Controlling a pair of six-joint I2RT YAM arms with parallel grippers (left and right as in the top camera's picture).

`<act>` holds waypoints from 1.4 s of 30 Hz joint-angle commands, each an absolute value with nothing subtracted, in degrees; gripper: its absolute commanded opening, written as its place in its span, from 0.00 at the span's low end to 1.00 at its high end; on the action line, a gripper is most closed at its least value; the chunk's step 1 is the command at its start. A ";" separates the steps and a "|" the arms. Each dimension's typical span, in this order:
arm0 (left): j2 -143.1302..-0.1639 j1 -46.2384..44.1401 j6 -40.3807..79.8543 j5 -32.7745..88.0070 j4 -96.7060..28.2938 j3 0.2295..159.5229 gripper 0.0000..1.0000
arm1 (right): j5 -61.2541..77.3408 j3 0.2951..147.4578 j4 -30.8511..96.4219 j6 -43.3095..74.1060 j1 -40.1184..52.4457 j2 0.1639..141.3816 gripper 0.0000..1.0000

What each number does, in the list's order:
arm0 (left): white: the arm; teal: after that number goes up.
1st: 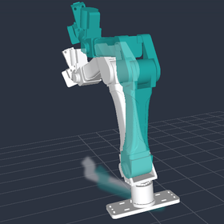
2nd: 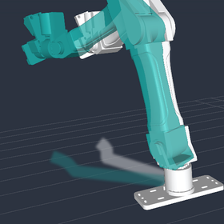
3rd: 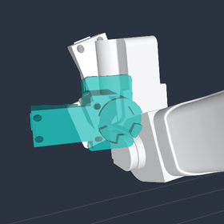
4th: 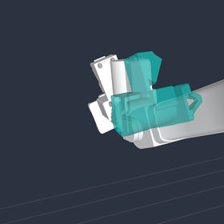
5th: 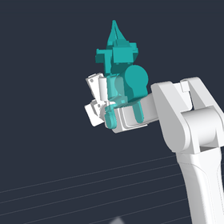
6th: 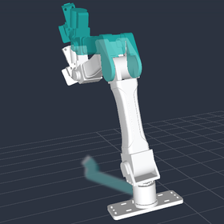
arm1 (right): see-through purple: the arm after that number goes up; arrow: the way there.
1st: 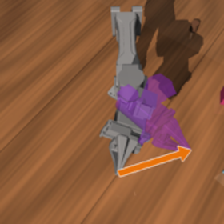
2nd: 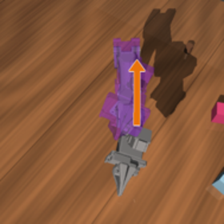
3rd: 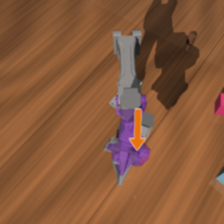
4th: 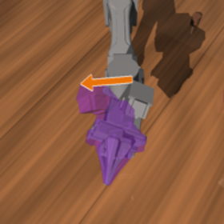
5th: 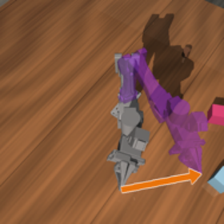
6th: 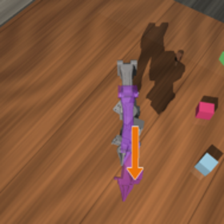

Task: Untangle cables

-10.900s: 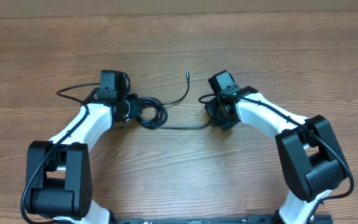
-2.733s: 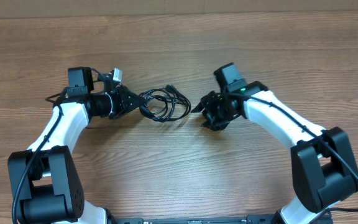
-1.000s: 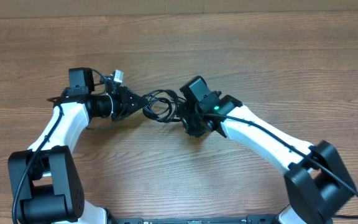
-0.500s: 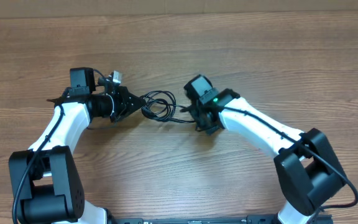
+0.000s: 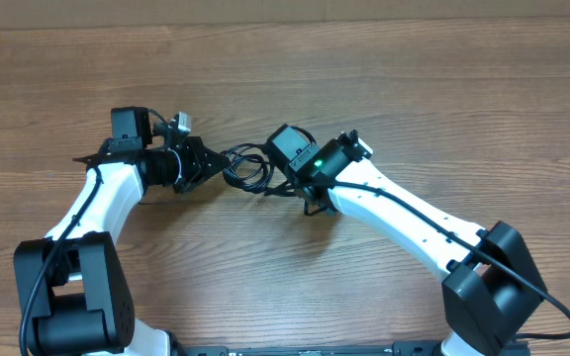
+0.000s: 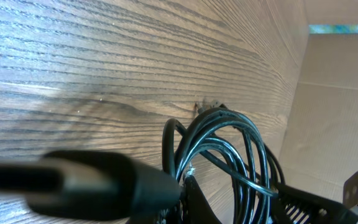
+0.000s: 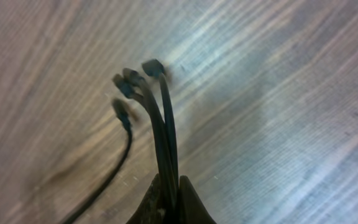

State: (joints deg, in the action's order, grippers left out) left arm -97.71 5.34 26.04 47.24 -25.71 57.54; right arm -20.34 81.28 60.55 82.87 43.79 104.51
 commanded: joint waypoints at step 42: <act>-96.09 5.82 29.95 31.07 -42.98 59.53 0.80 | -16.27 69.71 46.83 78.98 39.62 102.98 0.75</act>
